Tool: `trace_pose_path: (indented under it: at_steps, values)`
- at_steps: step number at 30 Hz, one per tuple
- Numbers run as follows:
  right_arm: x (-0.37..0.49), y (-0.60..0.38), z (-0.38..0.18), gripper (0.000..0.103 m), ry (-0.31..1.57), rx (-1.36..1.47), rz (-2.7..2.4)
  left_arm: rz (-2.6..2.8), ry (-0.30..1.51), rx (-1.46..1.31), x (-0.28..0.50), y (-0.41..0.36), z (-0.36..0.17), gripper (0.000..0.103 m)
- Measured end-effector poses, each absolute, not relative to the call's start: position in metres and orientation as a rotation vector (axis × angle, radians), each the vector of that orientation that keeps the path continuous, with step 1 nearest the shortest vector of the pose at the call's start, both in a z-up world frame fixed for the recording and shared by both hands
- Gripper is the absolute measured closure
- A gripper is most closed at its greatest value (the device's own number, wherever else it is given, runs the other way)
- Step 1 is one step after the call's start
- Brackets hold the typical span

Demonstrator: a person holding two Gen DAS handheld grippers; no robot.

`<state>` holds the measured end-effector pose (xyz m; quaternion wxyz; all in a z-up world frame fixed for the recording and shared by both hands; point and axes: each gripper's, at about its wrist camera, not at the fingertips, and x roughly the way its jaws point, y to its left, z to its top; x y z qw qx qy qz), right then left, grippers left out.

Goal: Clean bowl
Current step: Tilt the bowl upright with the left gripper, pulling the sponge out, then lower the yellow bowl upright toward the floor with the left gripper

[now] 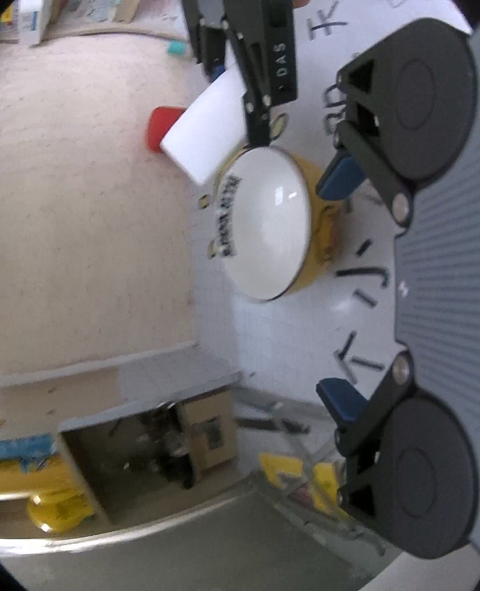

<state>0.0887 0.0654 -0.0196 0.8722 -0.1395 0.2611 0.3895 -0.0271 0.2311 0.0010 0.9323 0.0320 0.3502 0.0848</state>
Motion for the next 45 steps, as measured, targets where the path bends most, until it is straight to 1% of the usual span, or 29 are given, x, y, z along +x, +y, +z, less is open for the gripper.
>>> trace_pose_path:
  at_steps: [19,30,33,45]
  values:
    - [0.107,0.087,-0.045,0.052,0.587,-0.378,0.807,-0.014,0.765,0.089,0.032,0.244,-0.042,0.0]
    - [0.117,0.098,-0.048,0.052,0.569,-0.44,0.871,-0.058,0.777,0.088,0.051,0.24,-0.045,0.0]
    - [0.12,0.098,-0.047,0.055,0.567,-0.449,0.877,-0.059,0.79,0.089,0.056,0.237,-0.044,0.0]
    - [0.119,0.067,-0.046,0.057,0.569,-0.434,0.824,-0.107,0.832,0.104,0.07,0.207,-0.042,0.0]
